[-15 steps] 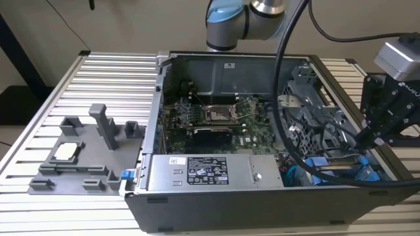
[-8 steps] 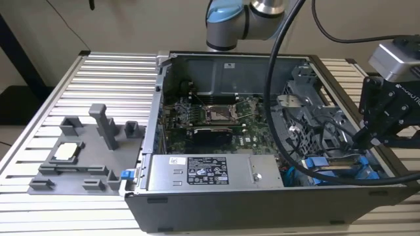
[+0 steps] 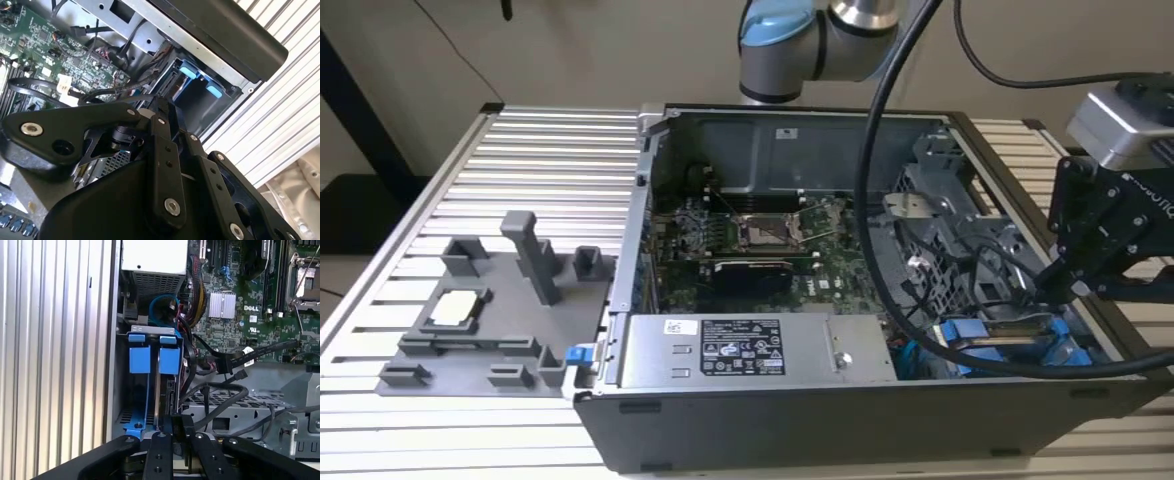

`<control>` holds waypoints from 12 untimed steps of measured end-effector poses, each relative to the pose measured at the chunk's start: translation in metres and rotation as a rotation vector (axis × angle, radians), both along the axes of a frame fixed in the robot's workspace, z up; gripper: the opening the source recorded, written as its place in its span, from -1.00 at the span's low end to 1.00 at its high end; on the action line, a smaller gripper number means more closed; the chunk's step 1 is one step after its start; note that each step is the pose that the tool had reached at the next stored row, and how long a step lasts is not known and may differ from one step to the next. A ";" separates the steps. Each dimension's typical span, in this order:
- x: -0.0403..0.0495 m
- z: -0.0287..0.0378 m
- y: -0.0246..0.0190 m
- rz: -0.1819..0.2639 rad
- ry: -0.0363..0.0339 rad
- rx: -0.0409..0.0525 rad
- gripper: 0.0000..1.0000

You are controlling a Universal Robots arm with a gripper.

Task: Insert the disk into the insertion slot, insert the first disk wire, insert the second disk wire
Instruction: 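Insert the first disk wire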

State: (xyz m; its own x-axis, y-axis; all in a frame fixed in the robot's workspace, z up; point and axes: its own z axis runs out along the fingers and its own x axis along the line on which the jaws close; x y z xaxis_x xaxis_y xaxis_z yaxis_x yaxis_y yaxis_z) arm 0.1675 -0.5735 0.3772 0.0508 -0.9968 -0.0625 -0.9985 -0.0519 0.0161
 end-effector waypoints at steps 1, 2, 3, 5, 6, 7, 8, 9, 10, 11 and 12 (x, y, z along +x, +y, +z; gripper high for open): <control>-0.0001 -0.0008 -0.0001 0.000 -0.0014 0.0013 -0.62; -0.0001 -0.0018 -0.0001 0.000 -0.0040 0.0031 -0.62; -0.0001 -0.0028 0.0000 0.000 -0.0068 0.0048 -0.62; 0.0000 -0.0048 0.0000 0.000 -0.0116 0.0099 -0.62; 0.0000 -0.0057 0.0000 0.000 -0.0127 0.0140 -0.62; 0.0001 -0.0066 0.0000 0.000 -0.0129 0.0178 -0.62; 0.0000 -0.0077 0.0000 0.000 -0.0130 0.0191 -0.62; 0.0000 -0.0089 0.0000 0.000 -0.0130 0.0191 -0.62; 0.0000 -0.0102 0.0000 0.000 -0.0130 0.0191 -0.62; 0.0000 -0.0115 0.0000 0.000 -0.0130 0.0191 -0.62; 0.0002 -0.0127 0.0000 0.000 -0.0130 0.0191 -0.62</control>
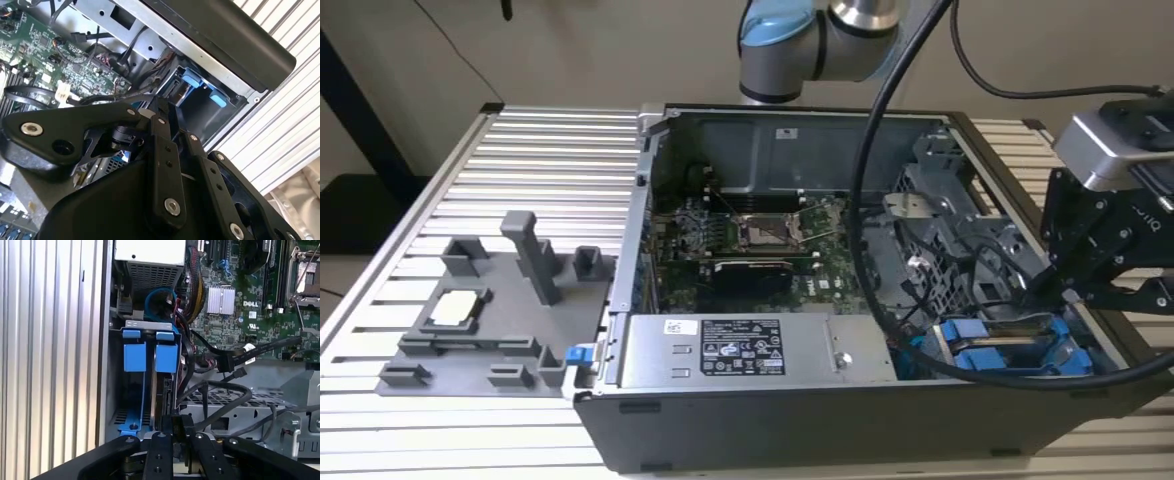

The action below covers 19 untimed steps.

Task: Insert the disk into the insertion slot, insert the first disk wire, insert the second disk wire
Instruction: 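Insert the first disk wire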

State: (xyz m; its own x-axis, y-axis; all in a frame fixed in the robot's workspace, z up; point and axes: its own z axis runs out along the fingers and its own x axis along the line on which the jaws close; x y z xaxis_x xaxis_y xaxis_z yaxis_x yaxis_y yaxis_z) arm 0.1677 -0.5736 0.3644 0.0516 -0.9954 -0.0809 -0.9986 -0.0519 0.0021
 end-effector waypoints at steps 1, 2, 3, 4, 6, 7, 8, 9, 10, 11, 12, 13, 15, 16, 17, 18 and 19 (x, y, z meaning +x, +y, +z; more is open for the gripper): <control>0.0002 -0.0011 0.0000 0.000 0.0000 0.0000 -0.62; 0.0005 -0.0023 0.0000 0.000 0.0000 0.0000 -0.62; 0.0007 -0.0034 0.0000 0.000 0.0000 -0.0002 -0.62; 0.0008 -0.0049 0.0000 0.000 0.0000 -0.0001 -0.62; 0.0011 -0.0072 -0.0001 0.000 0.0000 -0.0001 -0.62; 0.0012 -0.0082 -0.0002 0.000 0.0000 0.0000 -0.62; 0.0013 -0.0092 -0.0003 0.000 0.0000 0.0000 -0.62; 0.0014 -0.0101 -0.0004 0.000 0.0000 -0.0001 -0.62; 0.0015 -0.0111 -0.0005 0.000 0.0000 -0.0001 -0.62; 0.0016 -0.0120 -0.0007 0.000 0.0000 0.0000 -0.62; 0.0017 -0.0129 -0.0009 0.000 0.0000 0.0000 -0.62; 0.0018 -0.0140 -0.0012 0.000 0.0000 0.0000 -0.62; 0.0020 -0.0161 -0.0020 0.000 0.0000 -0.0001 -0.62; 0.0020 -0.0171 -0.0022 -0.001 0.0000 0.0003 -0.62; 0.0021 -0.0180 -0.0025 -0.003 0.0000 0.0004 -0.62; 0.0021 -0.0187 -0.0026 -0.004 0.0000 0.0005 -0.62; 0.0021 -0.0194 -0.0027 -0.006 0.0000 0.0005 -0.62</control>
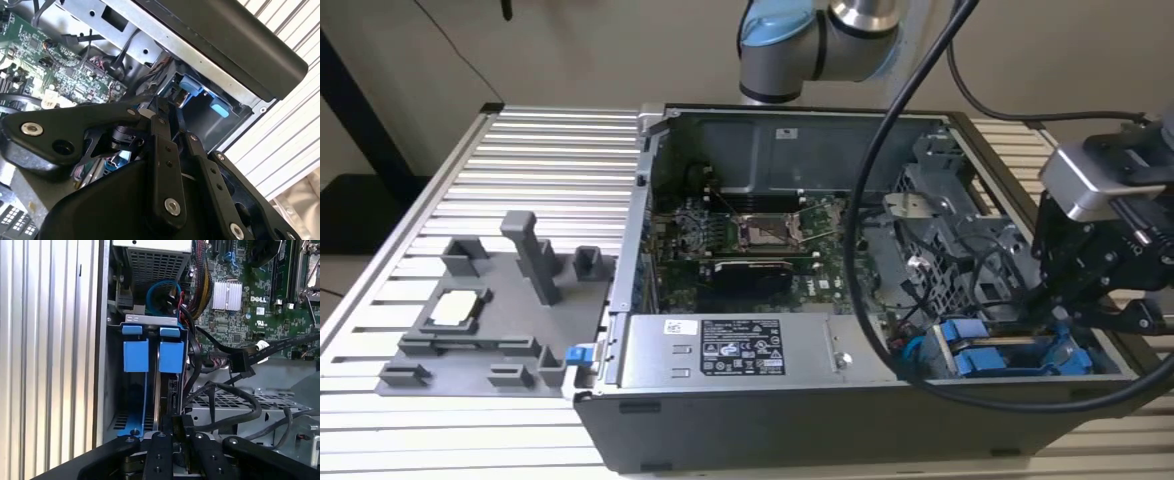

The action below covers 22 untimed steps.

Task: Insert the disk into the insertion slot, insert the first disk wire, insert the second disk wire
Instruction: 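Insert the first disk wire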

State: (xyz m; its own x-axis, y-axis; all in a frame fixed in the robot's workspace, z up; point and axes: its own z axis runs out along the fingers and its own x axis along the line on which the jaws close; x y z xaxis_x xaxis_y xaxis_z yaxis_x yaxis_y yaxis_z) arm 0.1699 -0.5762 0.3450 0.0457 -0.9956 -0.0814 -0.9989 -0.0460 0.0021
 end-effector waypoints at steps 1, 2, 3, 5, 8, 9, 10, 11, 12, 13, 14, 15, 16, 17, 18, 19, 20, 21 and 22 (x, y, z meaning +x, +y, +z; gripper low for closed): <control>0.0000 -0.0004 0.0000 -0.001 0.0000 -0.0002 -0.62; 0.0000 -0.0006 -0.0001 -0.003 0.0000 -0.0004 -0.62; 0.0000 -0.0008 -0.0001 -0.004 0.0000 -0.0003 -0.62; 0.0000 -0.0010 -0.0001 -0.004 -0.0001 -0.0001 -0.62; -0.0001 -0.0019 -0.0001 -0.007 0.0000 0.0007 -0.62; 0.0000 -0.0022 -0.0001 -0.008 -0.0001 0.0010 -0.62; 0.0000 -0.0026 -0.0002 -0.010 -0.0002 0.0016 -0.62; 0.0000 -0.0030 -0.0002 -0.011 -0.0003 0.0032 -0.62; 0.0000 -0.0034 -0.0001 -0.012 -0.0003 0.0051 -0.62; 0.0001 -0.0037 -0.0001 -0.014 -0.0004 0.0074 -0.62; 0.0001 -0.0040 -0.0001 -0.016 -0.0004 0.0092 -0.62; 0.0001 -0.0043 -0.0001 -0.019 -0.0004 0.0111 -0.62; 0.0001 -0.0046 -0.0001 -0.022 -0.0005 0.0128 -0.62; 0.0002 -0.0048 -0.0001 -0.026 -0.0004 0.0131 -0.62; 0.0004 -0.0049 -0.0002 -0.029 -0.0005 0.0134 -0.62; 0.0005 -0.0050 -0.0002 -0.032 -0.0005 0.0134 -0.62; 0.0006 -0.0050 -0.0002 -0.036 -0.0006 0.0129 -0.62; 0.0008 -0.0050 -0.0002 -0.039 -0.0005 0.0125 -0.62; 0.0009 -0.0050 -0.0002 -0.041 -0.0003 0.0123 -0.62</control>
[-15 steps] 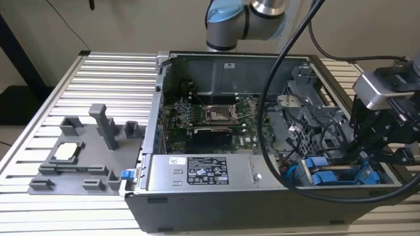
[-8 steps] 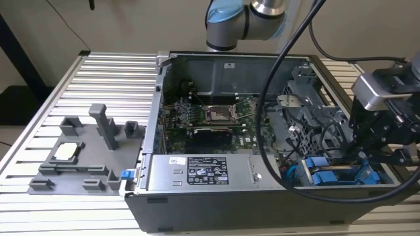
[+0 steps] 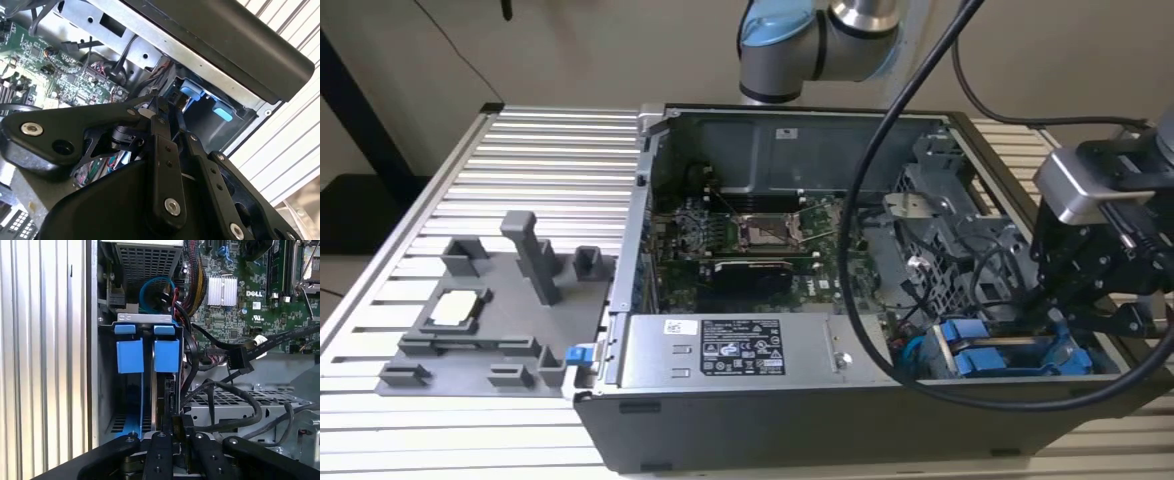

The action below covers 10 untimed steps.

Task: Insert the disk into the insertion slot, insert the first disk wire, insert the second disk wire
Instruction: 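Insert the first disk wire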

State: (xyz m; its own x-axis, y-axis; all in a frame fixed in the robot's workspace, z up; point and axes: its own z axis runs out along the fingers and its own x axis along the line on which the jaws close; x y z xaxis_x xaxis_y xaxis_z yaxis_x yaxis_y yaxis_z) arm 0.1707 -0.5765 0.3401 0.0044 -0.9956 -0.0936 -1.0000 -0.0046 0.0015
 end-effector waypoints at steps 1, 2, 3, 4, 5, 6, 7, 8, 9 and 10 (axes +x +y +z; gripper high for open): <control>0.0000 0.0000 0.0000 -0.003 0.0005 -0.0006 -0.62; 0.0001 0.0000 0.0000 -0.006 0.0011 -0.0014 -0.62; 0.0001 0.0000 0.0000 -0.008 0.0015 -0.0025 -0.62; 0.0000 0.0000 0.0000 -0.011 0.0019 -0.0036 -0.62; 0.0001 0.0001 0.0000 -0.013 0.0021 -0.0048 -0.62; 0.0000 0.0002 0.0000 -0.015 0.0025 -0.0061 -0.62; 0.0000 0.0007 -0.0001 -0.018 0.0027 -0.0082 -0.62; 0.0000 0.0008 0.0000 -0.020 0.0027 -0.0091 -0.62; 0.0000 0.0010 -0.0001 -0.021 0.0027 -0.0103 -0.62; 0.0000 0.0010 -0.0001 -0.022 0.0027 -0.0106 -0.62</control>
State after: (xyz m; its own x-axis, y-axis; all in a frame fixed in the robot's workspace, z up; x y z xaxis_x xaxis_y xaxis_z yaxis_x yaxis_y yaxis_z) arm 0.1708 -0.5766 0.3410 -0.0181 -0.9964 -0.0829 -0.9998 0.0178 0.0041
